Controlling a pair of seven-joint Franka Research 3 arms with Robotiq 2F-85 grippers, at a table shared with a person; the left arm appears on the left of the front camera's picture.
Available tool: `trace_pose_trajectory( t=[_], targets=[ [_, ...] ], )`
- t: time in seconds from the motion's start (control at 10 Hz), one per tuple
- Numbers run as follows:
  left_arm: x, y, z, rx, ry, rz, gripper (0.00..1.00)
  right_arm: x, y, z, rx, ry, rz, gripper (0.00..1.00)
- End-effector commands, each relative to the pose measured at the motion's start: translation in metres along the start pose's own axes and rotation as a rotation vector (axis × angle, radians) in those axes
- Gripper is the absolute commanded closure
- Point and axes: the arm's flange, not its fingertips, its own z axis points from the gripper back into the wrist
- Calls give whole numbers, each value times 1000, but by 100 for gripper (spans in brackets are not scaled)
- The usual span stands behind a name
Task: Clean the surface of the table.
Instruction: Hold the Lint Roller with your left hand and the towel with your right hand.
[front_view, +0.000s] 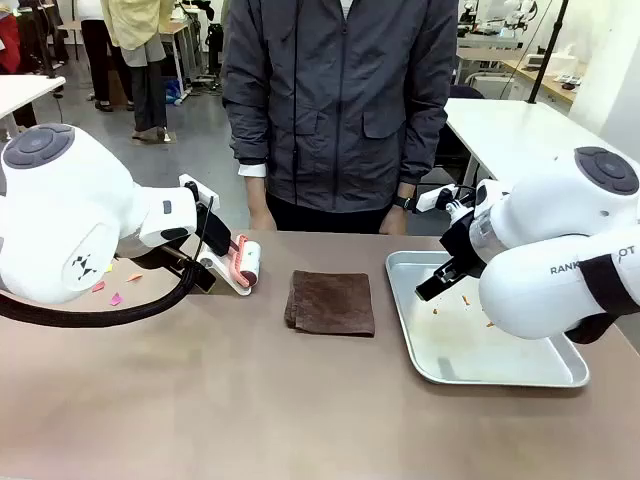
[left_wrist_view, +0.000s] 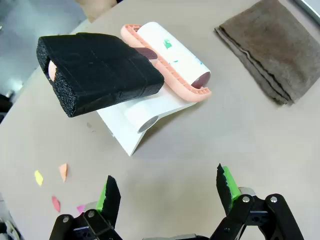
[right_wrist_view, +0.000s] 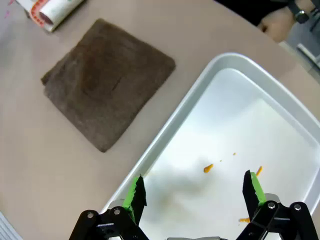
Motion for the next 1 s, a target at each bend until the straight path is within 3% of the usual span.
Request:
trace_pose_trajectory(
  t=[0.0, 0.9],
  targets=[
    [0, 0, 0, 0, 0, 0, 0, 0, 0, 0, 0, 0, 0, 0],
    [0, 0, 0, 0, 0, 0, 0, 0, 0, 0, 0, 0, 0, 0]
  ],
)
